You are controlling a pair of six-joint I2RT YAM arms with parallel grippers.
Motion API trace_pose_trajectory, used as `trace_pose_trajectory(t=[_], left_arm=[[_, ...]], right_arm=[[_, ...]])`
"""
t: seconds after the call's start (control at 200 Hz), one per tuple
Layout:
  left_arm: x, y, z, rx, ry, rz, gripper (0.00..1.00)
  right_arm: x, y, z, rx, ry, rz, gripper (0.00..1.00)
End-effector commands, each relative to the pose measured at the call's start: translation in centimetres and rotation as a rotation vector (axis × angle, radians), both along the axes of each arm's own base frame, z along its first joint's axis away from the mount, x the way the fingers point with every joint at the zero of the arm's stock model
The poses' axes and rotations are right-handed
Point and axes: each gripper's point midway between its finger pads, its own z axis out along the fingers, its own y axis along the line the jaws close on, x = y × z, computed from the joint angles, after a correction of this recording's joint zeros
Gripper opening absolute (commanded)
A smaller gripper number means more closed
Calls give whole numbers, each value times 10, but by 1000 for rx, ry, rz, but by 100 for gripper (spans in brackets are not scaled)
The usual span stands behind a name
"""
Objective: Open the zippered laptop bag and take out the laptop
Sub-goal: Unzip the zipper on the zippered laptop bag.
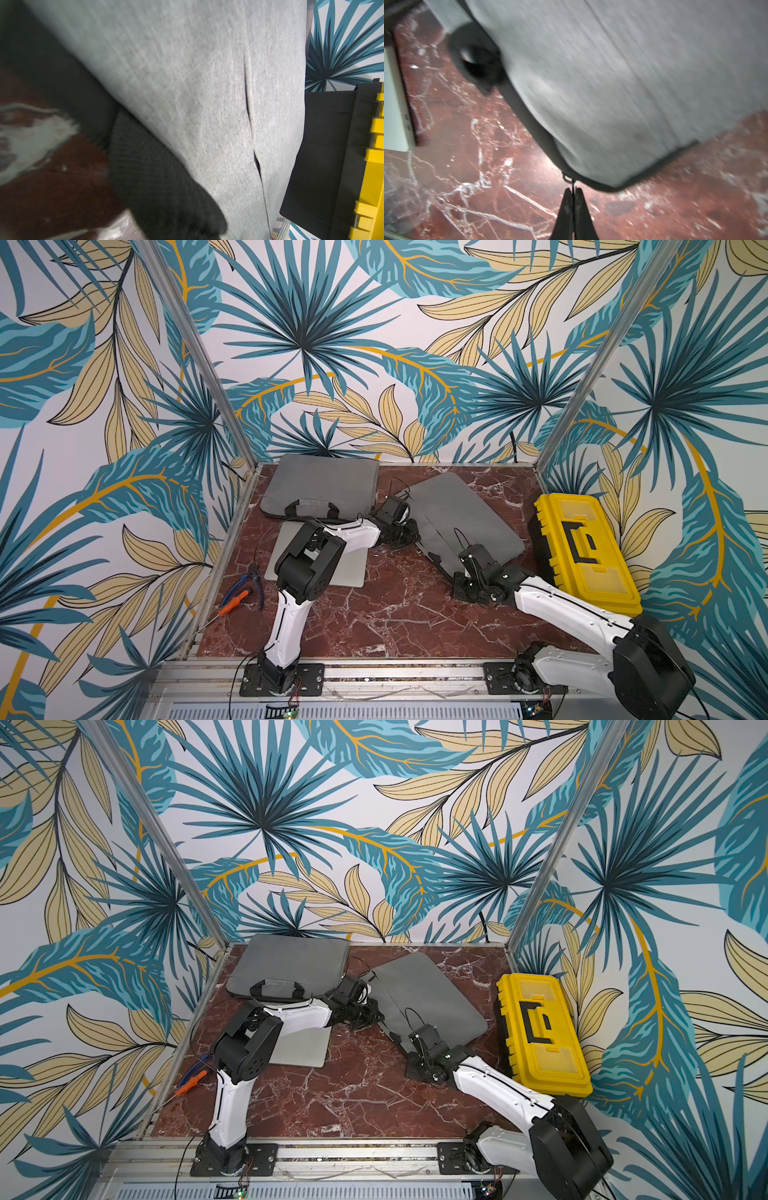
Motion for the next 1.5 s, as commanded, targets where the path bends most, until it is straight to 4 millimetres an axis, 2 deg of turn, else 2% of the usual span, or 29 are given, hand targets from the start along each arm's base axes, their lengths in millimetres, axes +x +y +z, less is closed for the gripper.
trace_pose_trajectory(t=[0.0,0.14,0.305,0.436,0.666,0.756,0.816,0.896,0.956,1.071,1.247,1.362,1.492], left_arm=[[28,28,10,39,-86,68,5],[32,33,13,40,-97,72,5],[36,39,15,36,-104,70,5],[41,37,19,23,-117,51,6],[52,31,28,-6,-134,43,27],[56,35,31,-11,-131,64,41],[54,38,31,-11,-117,87,55],[46,40,33,-20,-93,102,67],[36,41,33,-21,-77,104,71],[12,32,38,-30,-62,77,73],[-31,-1,40,-71,-19,-52,77],[-55,-18,29,-92,42,-122,77],[-69,-28,16,-92,84,-163,76]], right_arm=[[-36,-33,-21,-131,129,-29,0],[-45,-45,-23,-187,160,-60,0],[-43,-55,-18,-234,154,-85,0],[-32,-40,-16,-180,131,-59,0],[0,-10,-16,-121,97,-4,0],[15,3,-12,-92,69,17,0],[24,11,-10,-82,60,35,0],[30,17,-10,-77,63,57,0],[31,19,-10,-77,66,65,0],[30,21,-12,-70,73,73,0],[29,21,-10,-59,67,73,0],[34,25,-8,-45,46,76,0],[43,33,-3,-20,24,82,0]])
